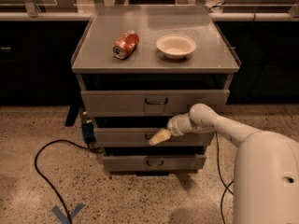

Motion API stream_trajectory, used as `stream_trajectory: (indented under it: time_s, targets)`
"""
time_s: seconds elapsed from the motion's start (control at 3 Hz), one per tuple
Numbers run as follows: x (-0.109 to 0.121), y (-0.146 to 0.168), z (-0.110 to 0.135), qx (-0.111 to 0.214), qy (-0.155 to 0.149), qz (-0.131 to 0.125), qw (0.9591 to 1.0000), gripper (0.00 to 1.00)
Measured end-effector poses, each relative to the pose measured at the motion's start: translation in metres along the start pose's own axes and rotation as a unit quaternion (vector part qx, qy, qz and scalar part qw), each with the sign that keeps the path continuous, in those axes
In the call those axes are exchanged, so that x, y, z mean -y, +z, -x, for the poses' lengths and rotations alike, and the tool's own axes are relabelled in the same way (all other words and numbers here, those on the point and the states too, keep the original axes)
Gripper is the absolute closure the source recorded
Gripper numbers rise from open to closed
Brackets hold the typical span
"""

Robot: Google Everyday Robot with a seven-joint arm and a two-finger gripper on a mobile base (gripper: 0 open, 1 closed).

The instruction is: Open middle drawer

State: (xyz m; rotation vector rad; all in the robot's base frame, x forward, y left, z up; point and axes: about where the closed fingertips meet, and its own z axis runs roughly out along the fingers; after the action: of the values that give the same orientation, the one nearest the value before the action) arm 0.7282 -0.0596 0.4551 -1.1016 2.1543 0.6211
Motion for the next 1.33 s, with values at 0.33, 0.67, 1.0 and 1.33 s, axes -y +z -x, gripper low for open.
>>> stream_trajectory:
  time_s: [0.33,0.67,1.0,1.33]
  targets:
    - [0.004,0.01,-0.006,-0.004,0.01,0.008,0.9999,0.0]
    - [0.003,0.01,-0.007,-0.004,0.011,0.008,0.9999,0.0]
    - [0.0,0.026,-0.02,-0.02,0.044,0.032,0.9983,0.0]
    - [-0.001,0.022,-0.017,-0.021,0.044,0.032,0.9983,0.0]
